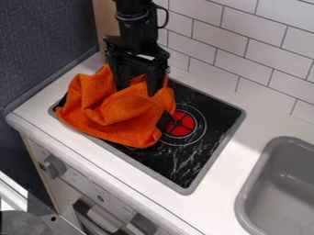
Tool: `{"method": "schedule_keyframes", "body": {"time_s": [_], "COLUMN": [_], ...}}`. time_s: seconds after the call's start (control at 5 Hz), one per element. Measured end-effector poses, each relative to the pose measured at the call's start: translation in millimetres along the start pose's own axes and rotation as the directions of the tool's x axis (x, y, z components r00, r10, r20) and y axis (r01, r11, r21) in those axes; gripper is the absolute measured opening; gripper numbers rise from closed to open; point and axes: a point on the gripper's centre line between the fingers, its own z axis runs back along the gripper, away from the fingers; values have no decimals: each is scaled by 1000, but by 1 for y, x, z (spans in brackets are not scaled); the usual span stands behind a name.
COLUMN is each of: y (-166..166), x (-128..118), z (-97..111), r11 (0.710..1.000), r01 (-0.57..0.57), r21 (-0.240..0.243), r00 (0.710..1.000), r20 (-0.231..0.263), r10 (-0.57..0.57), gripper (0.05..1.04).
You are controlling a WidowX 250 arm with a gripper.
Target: Move the cloth from left side to right side of gas stove
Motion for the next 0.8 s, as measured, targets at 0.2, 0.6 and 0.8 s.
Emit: {"method": "schedule_keyframes", "body": {"time_s": [0.2,0.6,0.8], "y": [0,49,76], "x": [-5,-10,1], "z": [-7,2,-11], "r11": [1000,987,970], "r01": [-11,-157,-224], "r21": [-6,24,98], "r00": [999,987,974], "r20": [-30,41,64], "r10": [11,156,218], "gripper": [998,998,998]}}
